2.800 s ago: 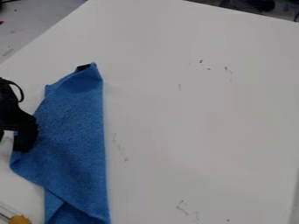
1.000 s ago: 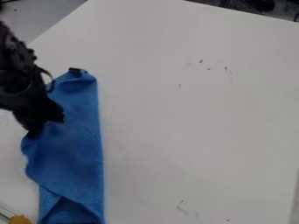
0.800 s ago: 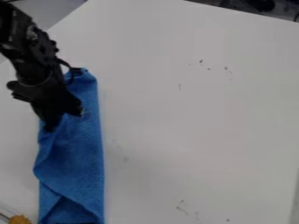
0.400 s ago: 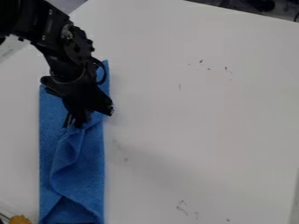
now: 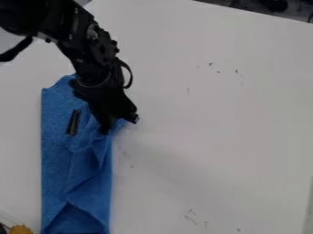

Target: Unfold the cloth from left to right

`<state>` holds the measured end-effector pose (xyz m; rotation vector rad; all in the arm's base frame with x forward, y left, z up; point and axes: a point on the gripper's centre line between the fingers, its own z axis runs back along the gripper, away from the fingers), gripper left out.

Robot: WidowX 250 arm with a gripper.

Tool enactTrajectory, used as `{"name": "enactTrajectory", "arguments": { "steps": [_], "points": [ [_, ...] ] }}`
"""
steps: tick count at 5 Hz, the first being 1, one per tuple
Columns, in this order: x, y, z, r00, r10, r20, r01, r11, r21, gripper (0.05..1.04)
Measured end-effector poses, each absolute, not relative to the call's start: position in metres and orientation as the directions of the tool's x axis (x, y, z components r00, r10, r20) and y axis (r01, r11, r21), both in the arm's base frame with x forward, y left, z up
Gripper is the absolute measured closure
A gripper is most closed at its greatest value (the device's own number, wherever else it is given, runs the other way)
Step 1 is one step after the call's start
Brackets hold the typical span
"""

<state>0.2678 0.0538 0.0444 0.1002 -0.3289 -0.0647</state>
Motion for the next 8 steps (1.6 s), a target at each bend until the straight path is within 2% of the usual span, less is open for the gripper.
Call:
{"name": "enactTrajectory", "arguments": {
  "steps": [4,5,6,7,8],
  "points": [
    [0.282,0.015,0.029,0.936,-0.180,0.302,0.170,0.984,0.060,1.021],
    [0.288,0.009,0.026,0.932,-0.188,0.310,0.190,0.981,0.027,1.021],
    [0.290,0.006,0.026,0.929,-0.187,0.319,0.193,0.981,0.013,0.996],
    [0.291,0.004,0.026,0.924,-0.203,0.324,0.213,0.977,0.003,0.833],
    [0.291,0.002,0.026,0.938,-0.124,0.324,0.135,0.991,-0.014,0.561]
  ]
}}
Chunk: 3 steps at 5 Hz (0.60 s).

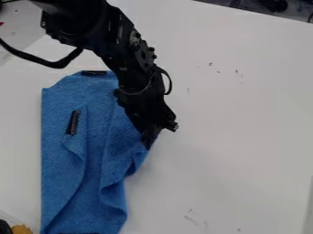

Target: Unfold the cloth from left to right

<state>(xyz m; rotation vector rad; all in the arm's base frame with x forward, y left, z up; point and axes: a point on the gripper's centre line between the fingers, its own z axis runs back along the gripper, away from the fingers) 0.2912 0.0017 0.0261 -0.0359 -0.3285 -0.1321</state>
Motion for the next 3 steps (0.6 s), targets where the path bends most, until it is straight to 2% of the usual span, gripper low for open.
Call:
{"name": "enactTrajectory", "arguments": {
  "steps": [1,2,3],
  "points": [
    [0.292,-0.019,0.027,0.945,-0.018,0.325,0.032,0.999,-0.037,0.255],
    [0.293,-0.042,0.042,0.947,0.024,0.321,-0.028,1.000,0.007,0.079],
    [0.295,-0.055,0.056,0.955,-0.034,0.294,0.015,0.998,0.067,0.081]
  ]
}}
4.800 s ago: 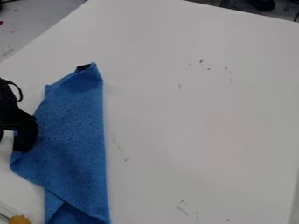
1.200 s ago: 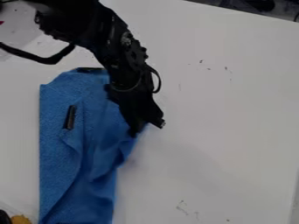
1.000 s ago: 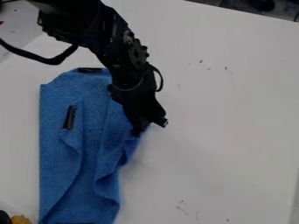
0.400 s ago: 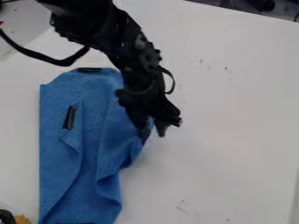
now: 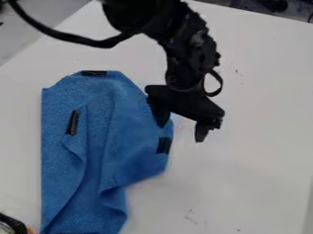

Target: Unfold the cloth from left to right

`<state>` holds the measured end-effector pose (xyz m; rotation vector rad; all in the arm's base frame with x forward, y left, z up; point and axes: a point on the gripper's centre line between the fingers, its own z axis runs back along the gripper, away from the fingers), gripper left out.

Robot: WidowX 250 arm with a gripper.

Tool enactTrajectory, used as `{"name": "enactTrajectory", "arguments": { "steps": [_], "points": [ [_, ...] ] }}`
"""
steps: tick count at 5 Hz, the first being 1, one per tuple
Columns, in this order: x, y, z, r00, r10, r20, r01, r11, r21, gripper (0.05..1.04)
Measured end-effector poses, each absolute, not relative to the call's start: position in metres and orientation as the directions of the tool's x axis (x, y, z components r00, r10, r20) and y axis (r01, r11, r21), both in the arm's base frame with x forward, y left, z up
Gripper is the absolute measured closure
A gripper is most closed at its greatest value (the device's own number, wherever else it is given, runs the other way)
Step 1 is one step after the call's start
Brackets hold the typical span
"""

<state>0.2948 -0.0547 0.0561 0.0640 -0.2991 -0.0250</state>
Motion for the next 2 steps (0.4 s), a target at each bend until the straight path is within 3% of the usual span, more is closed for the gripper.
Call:
{"name": "enactTrajectory", "arguments": {
  "steps": [1,2],
  "points": [
    [0.2914,-0.0606,0.0704,0.947,-0.064,0.315,0.034,0.994,0.099,0.083],
    [0.2914,-0.0583,0.0757,0.937,-0.085,0.337,0.060,0.995,0.084,0.083]
  ]
}}
